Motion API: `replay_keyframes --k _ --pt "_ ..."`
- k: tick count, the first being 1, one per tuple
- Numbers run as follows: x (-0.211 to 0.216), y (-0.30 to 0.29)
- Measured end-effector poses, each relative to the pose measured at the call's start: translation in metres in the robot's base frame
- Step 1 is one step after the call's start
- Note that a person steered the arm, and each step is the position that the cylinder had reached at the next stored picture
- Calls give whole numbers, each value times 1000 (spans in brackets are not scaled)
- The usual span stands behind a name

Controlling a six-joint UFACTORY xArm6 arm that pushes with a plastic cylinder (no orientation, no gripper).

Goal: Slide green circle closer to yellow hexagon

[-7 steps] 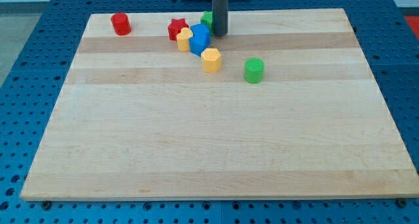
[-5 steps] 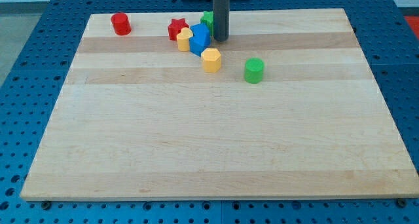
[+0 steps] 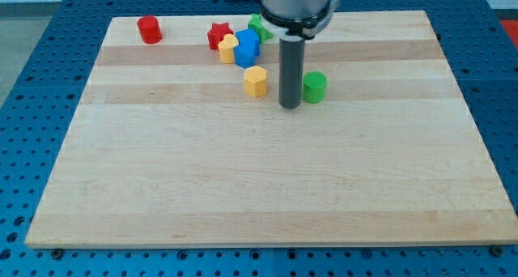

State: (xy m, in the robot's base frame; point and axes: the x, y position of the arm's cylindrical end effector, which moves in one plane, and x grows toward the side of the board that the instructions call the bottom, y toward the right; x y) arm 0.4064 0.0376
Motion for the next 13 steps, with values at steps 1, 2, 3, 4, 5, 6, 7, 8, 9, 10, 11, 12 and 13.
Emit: replay_keyframes --k 1,2,3,4,5,6,7,8,9,10,11,12,13 --pt "-9 29" --pt "-17 61" --pt "-38 81" --pt "-63 82" --pt "-79 87" --pt "-95 103" --pt "-110 113" --pt "-122 129" --pt "-133 144" --pt "-134 144" --pt "-133 141" --pt "-108 114" --pt "-82 71"
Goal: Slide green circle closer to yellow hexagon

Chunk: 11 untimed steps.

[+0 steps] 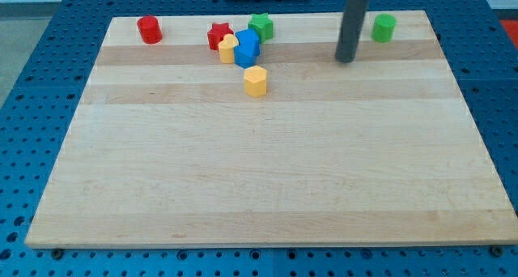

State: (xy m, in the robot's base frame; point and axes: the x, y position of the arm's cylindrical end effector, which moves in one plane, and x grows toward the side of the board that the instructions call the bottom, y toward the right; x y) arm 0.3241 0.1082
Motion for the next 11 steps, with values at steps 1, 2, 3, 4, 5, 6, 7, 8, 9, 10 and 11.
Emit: replay_keyframes --k 1,2,3,4,5,6,7,8,9,10,11 --pt "28 -43" --pt "63 -81" --pt "96 -118" --pt "106 -174" --pt "88 -213" --pt "56 -233" --pt "26 -246" --pt "1 -250" --pt "-21 -254" --pt "-41 -259" --pt "-59 -265"
